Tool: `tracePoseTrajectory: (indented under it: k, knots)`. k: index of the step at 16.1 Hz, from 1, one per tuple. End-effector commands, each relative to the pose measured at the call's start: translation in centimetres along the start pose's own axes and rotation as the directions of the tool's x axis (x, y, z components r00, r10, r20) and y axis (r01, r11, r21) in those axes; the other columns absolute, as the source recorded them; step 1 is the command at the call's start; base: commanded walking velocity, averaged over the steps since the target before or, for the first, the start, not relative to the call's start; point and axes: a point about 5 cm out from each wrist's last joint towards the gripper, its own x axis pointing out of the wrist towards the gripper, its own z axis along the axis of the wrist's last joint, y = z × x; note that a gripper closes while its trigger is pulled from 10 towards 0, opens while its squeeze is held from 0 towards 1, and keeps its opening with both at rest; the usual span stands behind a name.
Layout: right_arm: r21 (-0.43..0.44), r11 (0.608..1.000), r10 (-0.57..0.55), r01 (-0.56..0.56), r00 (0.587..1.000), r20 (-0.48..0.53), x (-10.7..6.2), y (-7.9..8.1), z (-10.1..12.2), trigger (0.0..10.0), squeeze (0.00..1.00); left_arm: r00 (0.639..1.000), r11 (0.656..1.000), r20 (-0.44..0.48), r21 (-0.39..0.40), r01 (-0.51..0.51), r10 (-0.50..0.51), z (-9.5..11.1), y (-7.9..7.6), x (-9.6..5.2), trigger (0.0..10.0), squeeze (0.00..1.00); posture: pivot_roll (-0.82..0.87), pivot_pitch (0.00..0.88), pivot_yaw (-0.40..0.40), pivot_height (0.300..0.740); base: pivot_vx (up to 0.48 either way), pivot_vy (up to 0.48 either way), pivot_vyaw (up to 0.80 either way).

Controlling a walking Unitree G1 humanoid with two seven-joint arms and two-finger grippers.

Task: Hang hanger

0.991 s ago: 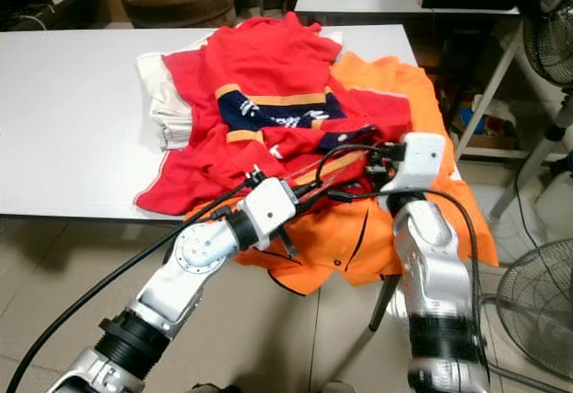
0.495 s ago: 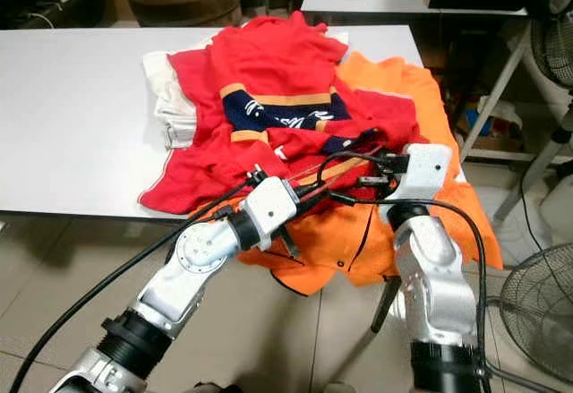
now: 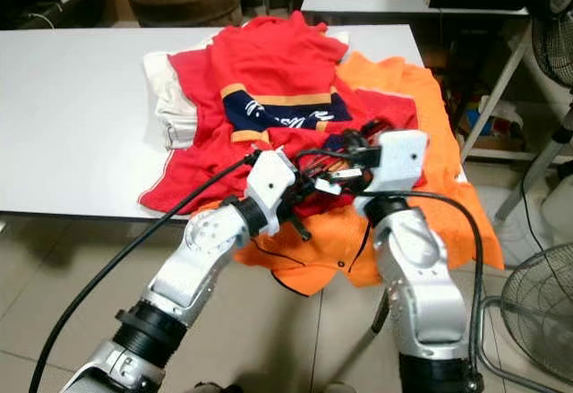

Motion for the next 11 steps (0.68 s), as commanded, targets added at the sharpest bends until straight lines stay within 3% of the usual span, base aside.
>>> tracePoseTrajectory:
  k: [1, 4, 5, 6, 7, 8, 11]
  knots:
    - [-0.002, 1.000, 0.007, -0.007, 1.000, -0.016, -0.3, 0.5, -0.1, 0.0, 0.00, 1.000, 1.000, -0.007, -0.017, 0.024, -0.024, 0.0, -0.1, 0.3, 10.0, 0.00, -0.30, 0.054, 0.119, 0.740, 0.000, 0.000, 0.00]
    - [-0.026, 0.999, -0.019, 0.018, 1.000, -0.019, -0.7, 0.3, -0.2, 0.0, 0.00, 0.999, 0.999, -0.026, -0.012, 0.030, -0.030, -0.4, -0.1, 0.1, 10.0, 0.00, -0.30, 0.046, 0.120, 0.740, 0.000, 0.000, 0.00]
    - [-0.112, 0.989, -0.097, 0.094, 0.995, -0.014, -0.9, -0.9, -0.1, 0.0, 0.00, 0.999, 0.999, -0.029, -0.002, 0.035, -0.035, -0.4, -0.1, 0.0, 10.0, 0.00, -0.30, 0.044, 0.118, 0.740, 0.000, 0.000, 0.00]
    - [-0.225, 0.955, -0.203, 0.195, 0.979, -0.014, -1.0, -2.7, -0.3, 10.0, 0.00, 0.999, 0.999, -0.031, 0.009, 0.040, -0.040, -0.4, -0.1, -0.1, 10.0, 0.00, -0.30, 0.040, 0.117, 0.740, 0.000, 0.000, 0.00]
    - [-0.266, 0.938, -0.235, 0.224, 0.972, -0.011, -1.1, -3.3, -0.4, 10.0, 0.00, 0.999, 0.999, -0.032, 0.011, 0.041, -0.040, -0.4, -0.1, -0.1, 10.0, 0.00, -0.30, 0.039, 0.117, 0.740, 0.000, 0.000, 0.00]
    - [-0.302, 0.917, -0.279, 0.262, 0.960, -0.014, -1.3, -4.4, -0.6, 10.0, 1.00, 0.999, 0.999, -0.035, 0.010, 0.040, -0.040, -0.5, 0.0, -0.3, 10.0, 0.00, -0.30, 0.037, 0.116, 0.740, 0.000, 0.000, 0.00]
    - [-0.300, 0.915, -0.300, 0.270, 0.952, -0.060, -2.2, -5.8, -2.2, 10.0, 1.00, 0.997, 0.997, -0.026, -0.008, 0.070, -0.071, -0.5, 0.3, -1.3, 10.0, 0.00, -0.30, 0.035, 0.110, 0.740, 0.000, 0.000, 0.00]
